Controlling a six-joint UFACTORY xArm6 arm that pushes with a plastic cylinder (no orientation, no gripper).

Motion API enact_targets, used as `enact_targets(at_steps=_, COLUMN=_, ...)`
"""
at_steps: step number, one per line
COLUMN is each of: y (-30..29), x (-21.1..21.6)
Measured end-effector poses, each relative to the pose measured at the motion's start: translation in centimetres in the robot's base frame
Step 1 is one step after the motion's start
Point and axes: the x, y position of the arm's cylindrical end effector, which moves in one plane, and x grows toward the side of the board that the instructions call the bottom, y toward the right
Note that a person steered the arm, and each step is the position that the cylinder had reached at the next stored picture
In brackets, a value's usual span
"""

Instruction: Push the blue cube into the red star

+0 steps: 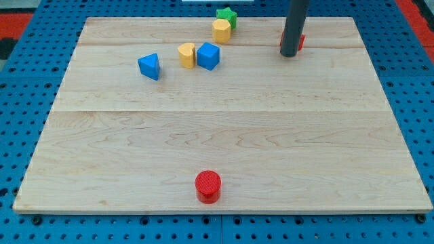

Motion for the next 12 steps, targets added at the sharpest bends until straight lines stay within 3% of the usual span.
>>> enact_targets(at_steps=1, y=4.5, x=-0.9)
enact_targets(at_steps=2, y=2.6, x=5.9)
enact_targets(at_steps=4, y=-18.3, x=12.0)
enact_targets(at_steps=5, y=-32.0, x=13.3)
enact_targets(at_steps=6, y=-35.4, x=11.3)
enact_targets(at_steps=7, y=-33.8, x=9.2)
enact_targets(at_steps=8, y=-28.1, x=7.5)
enact_targets(at_steps=10, y=-26.4, x=4.2)
enact_targets(at_steps=12, y=-14.5, x=1.9)
